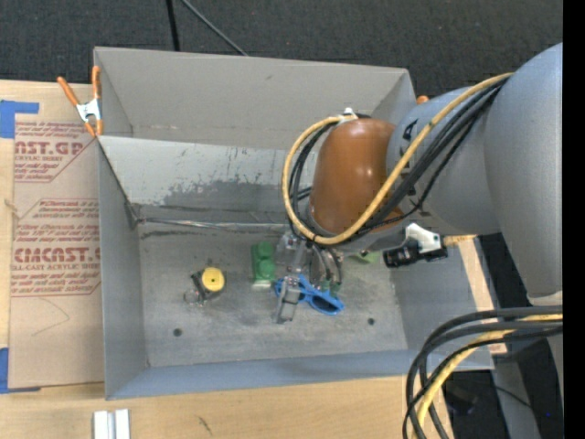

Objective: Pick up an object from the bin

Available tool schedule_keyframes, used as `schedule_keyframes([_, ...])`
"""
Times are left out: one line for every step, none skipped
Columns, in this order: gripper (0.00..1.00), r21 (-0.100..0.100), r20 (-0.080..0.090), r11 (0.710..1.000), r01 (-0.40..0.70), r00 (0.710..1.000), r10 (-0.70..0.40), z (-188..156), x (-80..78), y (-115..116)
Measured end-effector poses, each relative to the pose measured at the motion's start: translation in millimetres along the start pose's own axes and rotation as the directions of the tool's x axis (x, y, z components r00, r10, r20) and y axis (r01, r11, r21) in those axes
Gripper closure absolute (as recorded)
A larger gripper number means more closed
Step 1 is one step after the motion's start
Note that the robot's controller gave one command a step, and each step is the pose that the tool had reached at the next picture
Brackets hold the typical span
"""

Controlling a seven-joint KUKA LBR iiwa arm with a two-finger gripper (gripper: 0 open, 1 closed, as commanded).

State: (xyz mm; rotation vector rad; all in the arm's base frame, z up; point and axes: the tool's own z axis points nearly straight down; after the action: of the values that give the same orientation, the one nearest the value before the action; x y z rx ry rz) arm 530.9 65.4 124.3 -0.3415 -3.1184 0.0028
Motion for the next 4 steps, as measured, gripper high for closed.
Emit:
schedule_keyframes([0.0,-0.002,0.0,0.981,-0.194,0.981,0.194,56,-19.0,-7])
schedule_keyframes([1.0,-0.004,0.002,0.981,-0.194,0.981,0.194,54,-19.8,-6])
schedule_keyframes([1.0,-0.008,0.009,0.99,-0.142,0.99,0.142,-70,9.5,11])
schedule_keyframes([1.0,-0.002,0.001,0.922,-0.387,0.922,0.387,-7,-9.1,54])
